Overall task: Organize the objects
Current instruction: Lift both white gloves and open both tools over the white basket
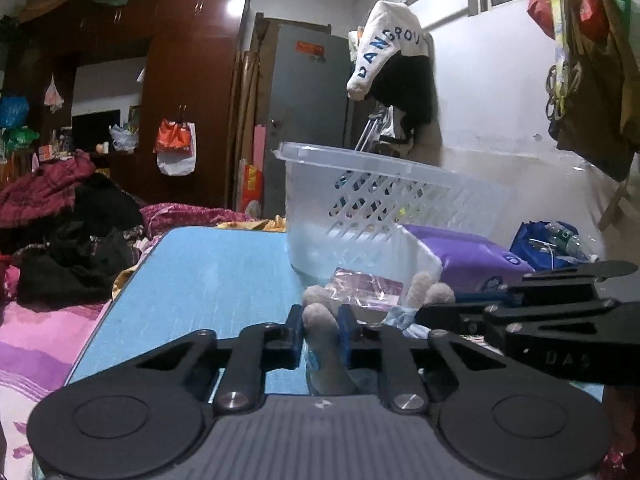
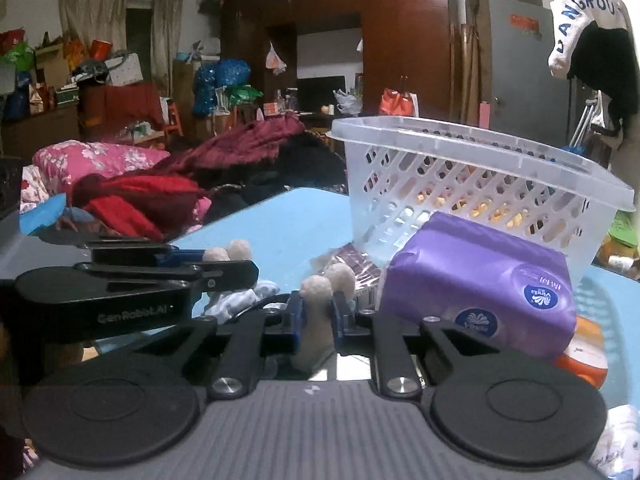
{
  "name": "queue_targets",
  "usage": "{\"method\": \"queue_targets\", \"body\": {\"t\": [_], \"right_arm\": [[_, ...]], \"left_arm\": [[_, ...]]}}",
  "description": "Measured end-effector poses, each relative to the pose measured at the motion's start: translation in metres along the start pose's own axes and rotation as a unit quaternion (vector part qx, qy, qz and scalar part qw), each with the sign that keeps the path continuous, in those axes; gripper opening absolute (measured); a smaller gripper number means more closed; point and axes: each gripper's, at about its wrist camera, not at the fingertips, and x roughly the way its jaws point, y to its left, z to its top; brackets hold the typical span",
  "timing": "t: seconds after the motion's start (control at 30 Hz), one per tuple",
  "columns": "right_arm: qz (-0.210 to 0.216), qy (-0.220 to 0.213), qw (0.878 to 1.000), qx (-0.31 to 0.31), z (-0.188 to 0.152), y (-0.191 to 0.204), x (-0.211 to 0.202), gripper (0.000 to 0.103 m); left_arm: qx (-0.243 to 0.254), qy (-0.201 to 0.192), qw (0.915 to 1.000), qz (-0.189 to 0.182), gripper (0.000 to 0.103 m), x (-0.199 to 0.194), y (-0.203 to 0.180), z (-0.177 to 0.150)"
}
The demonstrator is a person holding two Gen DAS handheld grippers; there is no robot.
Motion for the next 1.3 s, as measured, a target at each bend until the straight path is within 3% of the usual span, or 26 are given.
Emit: {"method": "queue_targets", "body": {"t": [0.23, 0.47, 0.63, 0.77, 1.0, 1.17, 1.3], "right_arm": [[0.009, -0.048, 0.999, -0.013, 0.013, 0.001, -0.030, 0.014], [0.016, -0.095, 0.995, -0.004, 0.043, -0.015, -0.064, 0.014], [0.001, -0.136, 0.991, -0.012, 0.078, -0.032, -0.091, 0.014], [-0.047, -0.161, 0.985, -0.026, 0.110, -0.043, -0.098, 0.013], [-0.108, -0.150, 0.983, -0.016, 0.155, -0.085, -0.062, 0.013], [-0.132, -0.085, 0.987, 0.015, 0.146, -0.131, -0.014, 0.013], [-0.147, -0.019, 0.988, 0.038, 0.124, -0.157, 0.030, 0.013]], "left_arm": [[0.009, -0.045, 0.9989, -0.008, 0.018, -0.026, -0.010, 0.019], [0.025, -0.092, 0.9949, -0.031, 0.018, -0.045, -0.032, 0.062], [0.043, -0.134, 0.9890, -0.047, 0.018, -0.045, -0.055, 0.110], [0.049, -0.151, 0.9856, -0.058, 0.018, -0.025, -0.075, 0.154], [0.051, -0.119, 0.9899, -0.058, 0.018, 0.047, -0.098, 0.205], [0.038, -0.030, 0.9981, -0.037, 0.018, 0.137, -0.100, 0.198], [0.035, 0.032, 0.9986, -0.025, 0.018, 0.193, -0.112, 0.174]]}}
